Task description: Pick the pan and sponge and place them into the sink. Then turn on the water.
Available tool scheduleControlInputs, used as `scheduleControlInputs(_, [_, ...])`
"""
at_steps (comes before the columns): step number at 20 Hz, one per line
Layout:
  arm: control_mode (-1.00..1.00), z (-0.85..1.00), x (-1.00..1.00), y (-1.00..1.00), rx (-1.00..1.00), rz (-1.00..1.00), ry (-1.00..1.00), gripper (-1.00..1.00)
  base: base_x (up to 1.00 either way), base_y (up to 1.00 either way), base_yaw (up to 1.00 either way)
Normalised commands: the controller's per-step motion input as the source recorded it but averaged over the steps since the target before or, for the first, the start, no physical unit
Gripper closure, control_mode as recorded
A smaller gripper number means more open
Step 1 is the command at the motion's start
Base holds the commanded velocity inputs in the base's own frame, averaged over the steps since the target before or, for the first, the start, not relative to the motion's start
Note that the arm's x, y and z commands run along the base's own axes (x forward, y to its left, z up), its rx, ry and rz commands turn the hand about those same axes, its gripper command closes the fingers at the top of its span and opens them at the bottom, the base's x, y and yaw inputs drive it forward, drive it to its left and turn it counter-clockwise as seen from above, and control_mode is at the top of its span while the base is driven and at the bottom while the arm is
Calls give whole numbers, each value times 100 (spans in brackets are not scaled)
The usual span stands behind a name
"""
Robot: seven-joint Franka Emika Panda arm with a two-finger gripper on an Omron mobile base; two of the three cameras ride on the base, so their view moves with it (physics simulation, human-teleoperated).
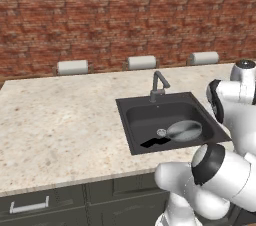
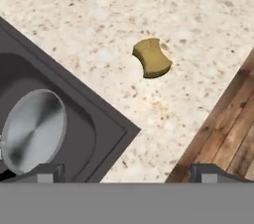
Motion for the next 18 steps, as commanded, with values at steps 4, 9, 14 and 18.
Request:
scheduleControlInputs(4, [-100,-52,-2,-100,14,20,1,-100,0,0,0])
scheduleControlInputs(9, [-100,-73,3,-100,4,20,3,-100,0,0,0])
scheduleControlInputs(14, [-100,-53,27,-66,0,13,8,-100,0,0,0])
scheduleControlInputs(18, [-100,-17,44,-48,4,4,5,-100,0,0,0])
